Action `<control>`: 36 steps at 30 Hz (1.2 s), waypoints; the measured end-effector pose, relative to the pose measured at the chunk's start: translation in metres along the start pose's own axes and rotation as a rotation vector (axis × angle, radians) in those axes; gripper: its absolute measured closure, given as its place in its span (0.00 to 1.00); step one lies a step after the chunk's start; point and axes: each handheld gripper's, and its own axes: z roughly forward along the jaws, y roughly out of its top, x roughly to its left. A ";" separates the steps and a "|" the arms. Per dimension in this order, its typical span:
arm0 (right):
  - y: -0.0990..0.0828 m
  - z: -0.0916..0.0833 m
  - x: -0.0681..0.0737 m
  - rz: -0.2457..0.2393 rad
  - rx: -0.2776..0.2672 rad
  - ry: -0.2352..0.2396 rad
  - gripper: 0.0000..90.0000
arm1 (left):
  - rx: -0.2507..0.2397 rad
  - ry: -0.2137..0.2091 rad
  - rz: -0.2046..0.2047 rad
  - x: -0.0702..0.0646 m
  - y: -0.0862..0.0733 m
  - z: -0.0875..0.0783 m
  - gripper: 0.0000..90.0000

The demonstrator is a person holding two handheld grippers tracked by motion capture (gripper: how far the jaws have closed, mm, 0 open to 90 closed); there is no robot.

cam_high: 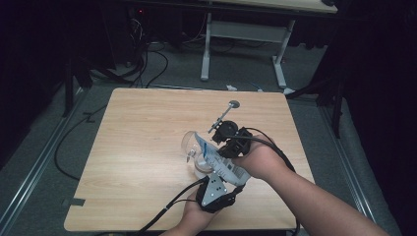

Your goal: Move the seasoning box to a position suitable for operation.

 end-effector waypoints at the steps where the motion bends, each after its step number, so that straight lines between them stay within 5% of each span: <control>1: 0.000 0.000 0.000 0.003 0.000 0.000 1.00 | 0.000 0.000 0.000 0.000 0.000 0.000 0.66; 36: 0.002 0.003 -0.002 -0.008 0.003 0.006 1.00 | 0.005 -0.005 0.001 0.001 0.001 0.000 0.65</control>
